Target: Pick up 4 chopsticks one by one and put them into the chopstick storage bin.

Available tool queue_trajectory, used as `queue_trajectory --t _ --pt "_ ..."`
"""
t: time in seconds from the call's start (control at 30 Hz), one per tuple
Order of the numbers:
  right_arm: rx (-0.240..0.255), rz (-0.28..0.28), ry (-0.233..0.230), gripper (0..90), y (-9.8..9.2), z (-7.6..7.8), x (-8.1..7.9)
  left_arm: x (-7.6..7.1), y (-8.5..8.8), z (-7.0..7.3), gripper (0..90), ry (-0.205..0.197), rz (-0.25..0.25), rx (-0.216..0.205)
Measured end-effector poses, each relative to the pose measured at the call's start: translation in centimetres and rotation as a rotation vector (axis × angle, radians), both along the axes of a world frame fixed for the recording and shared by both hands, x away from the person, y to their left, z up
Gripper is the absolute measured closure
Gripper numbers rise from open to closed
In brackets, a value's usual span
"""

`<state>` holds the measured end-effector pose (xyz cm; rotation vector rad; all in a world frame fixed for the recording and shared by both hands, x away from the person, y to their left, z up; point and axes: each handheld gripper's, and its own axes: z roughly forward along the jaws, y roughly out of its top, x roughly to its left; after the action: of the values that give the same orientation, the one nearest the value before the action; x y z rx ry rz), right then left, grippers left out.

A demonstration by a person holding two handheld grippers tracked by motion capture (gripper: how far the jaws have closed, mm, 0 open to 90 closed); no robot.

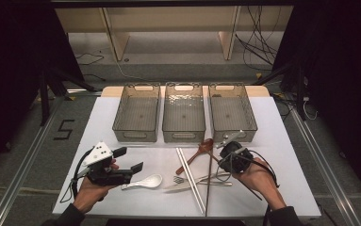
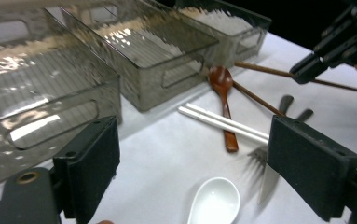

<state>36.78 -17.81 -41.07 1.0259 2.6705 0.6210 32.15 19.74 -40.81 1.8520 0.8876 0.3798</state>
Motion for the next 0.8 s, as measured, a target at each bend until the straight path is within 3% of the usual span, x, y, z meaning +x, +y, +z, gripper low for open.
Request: queue_trajectory --t 0.07,0.27,0.43,0.7,0.8 --pt "0.006 0.062 -0.011 85.4 0.8 0.4 -0.5 0.2 -0.5 0.0 16.4 0.01 -0.022 0.017" --pt "0.003 0.237 0.034 85.4 3.6 0.9 -1.7 0.6 -2.0 0.5 18.0 0.028 -0.121 0.072" --pt "-0.013 0.351 0.035 85.3 5.4 0.9 -2.6 0.9 -3.9 0.5 20.9 0.058 -0.24 0.151" --pt "-0.051 0.465 0.024 85.3 7.0 0.9 -3.9 1.0 -6.8 -0.8 21.0 0.074 -0.357 0.337" --pt "-0.059 0.512 0.013 85.4 7.5 0.9 -4.3 0.8 -7.5 -1.0 24.3 0.067 -0.408 0.373"
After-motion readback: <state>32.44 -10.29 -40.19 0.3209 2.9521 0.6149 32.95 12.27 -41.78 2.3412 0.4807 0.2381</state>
